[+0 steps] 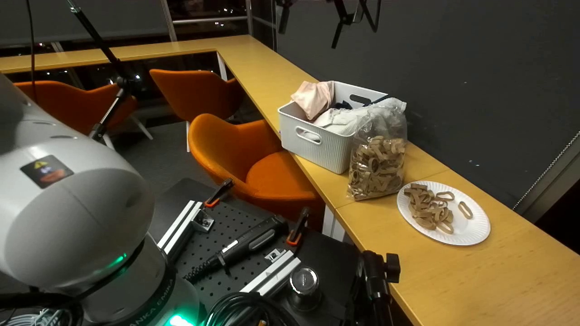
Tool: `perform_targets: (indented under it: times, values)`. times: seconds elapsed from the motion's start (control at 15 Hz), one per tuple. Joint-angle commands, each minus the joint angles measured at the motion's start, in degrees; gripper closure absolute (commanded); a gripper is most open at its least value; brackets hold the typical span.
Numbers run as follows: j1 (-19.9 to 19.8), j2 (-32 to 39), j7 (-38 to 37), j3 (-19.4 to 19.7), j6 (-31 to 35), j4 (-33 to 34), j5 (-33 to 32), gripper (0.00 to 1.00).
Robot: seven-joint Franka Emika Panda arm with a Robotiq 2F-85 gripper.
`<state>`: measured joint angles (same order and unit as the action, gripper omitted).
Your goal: Move the pink shirt to the chair
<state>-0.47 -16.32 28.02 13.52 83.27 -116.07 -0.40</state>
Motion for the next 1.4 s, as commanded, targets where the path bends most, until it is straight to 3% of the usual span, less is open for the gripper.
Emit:
perform_targets:
  times: [0.0,0.27,0.6,1.07,1.33]
  values:
    - [0.2,9.4,3.4,-1.8,5.2,4.8,1.0,0.00]
    - [0.5,21.7,4.7,-5.8,13.0,13.0,1.5,0.00]
    - [1.1,31.7,-1.0,-11.7,22.3,22.5,-3.8,0.00]
    - [-1.0,46.8,1.7,-14.0,34.1,33.5,-5.5,0.00]
    - [-0.9,54.4,5.4,-15.8,36.6,39.4,-6.2,0.00]
